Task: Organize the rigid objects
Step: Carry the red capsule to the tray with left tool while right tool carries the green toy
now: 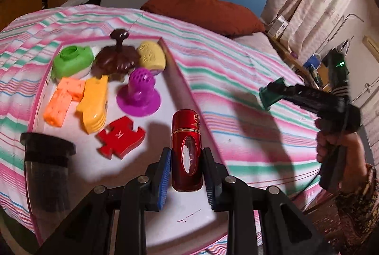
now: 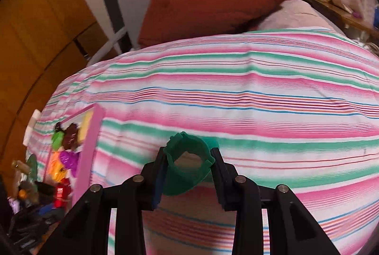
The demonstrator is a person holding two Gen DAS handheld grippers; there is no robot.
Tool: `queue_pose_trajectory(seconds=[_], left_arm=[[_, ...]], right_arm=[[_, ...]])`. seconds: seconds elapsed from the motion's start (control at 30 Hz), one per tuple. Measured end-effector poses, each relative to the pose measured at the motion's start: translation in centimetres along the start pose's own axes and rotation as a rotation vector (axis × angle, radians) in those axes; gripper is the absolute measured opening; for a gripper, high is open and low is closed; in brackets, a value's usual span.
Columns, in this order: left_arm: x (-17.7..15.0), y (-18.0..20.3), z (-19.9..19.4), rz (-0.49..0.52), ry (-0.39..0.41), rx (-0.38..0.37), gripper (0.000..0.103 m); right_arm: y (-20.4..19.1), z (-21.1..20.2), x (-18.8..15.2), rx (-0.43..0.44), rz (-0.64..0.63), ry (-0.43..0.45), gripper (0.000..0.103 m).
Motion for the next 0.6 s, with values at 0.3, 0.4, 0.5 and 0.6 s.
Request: queue_pose_trajectory(seconds=[0.3,0.4,0.5,0.6], left_arm=[[-1.8,-1.5,-0.7,0.025,-0.015,0.028,0.025],[-2.4,-2.1,-1.5,0.048,-0.001,0.05,0.025],[-2.9,-2.9,-1.9,0.059,0.005,0.073,0.025],[-3.2,-3.8,-2.0,0.046,0.001,0.085,0.025]], right_arm=[[-5.8,-0.6,-1.2,0.102,-0.105,0.044,0.036],[-7.3,-0.6,-1.6,0.138,-0.137,0.044,0.036],[-9.0,-0.3,-2.5,0.191,-0.159,0.028,0.036],[-10.9,-0.2,-3.5,0.237,-0.195,0.018,0.036]])
Point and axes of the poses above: each gripper's, at about its wrist camera, not at the fingertips, and z roughly the way its jaws point, y to its right, x to its top, the point moved 3 cm from there along z, roughly the way its jaws point, and after that the axes turned 6 degrees about x, right-handed, at the moved point
